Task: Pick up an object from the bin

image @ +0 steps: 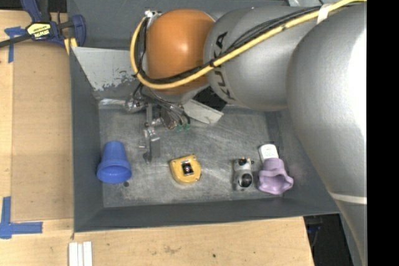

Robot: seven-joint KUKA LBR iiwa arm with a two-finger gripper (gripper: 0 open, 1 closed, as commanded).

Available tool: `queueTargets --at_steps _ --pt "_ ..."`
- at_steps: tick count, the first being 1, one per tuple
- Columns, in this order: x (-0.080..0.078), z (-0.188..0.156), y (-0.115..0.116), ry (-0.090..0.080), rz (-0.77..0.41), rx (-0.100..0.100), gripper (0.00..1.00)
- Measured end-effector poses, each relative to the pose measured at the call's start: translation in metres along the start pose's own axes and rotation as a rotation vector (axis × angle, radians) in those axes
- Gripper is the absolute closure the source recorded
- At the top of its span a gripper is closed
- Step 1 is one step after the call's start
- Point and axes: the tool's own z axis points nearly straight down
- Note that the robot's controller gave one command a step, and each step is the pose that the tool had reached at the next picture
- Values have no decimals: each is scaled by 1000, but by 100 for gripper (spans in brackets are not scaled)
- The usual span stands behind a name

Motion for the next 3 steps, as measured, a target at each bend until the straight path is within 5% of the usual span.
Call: queueTargets --at_steps 1,2,3 --pt "-2 14 34 4 -53 0 0" --pt "34 38 40 -3 -172 0 0" --pt "36 60 37 10 227 6 100"
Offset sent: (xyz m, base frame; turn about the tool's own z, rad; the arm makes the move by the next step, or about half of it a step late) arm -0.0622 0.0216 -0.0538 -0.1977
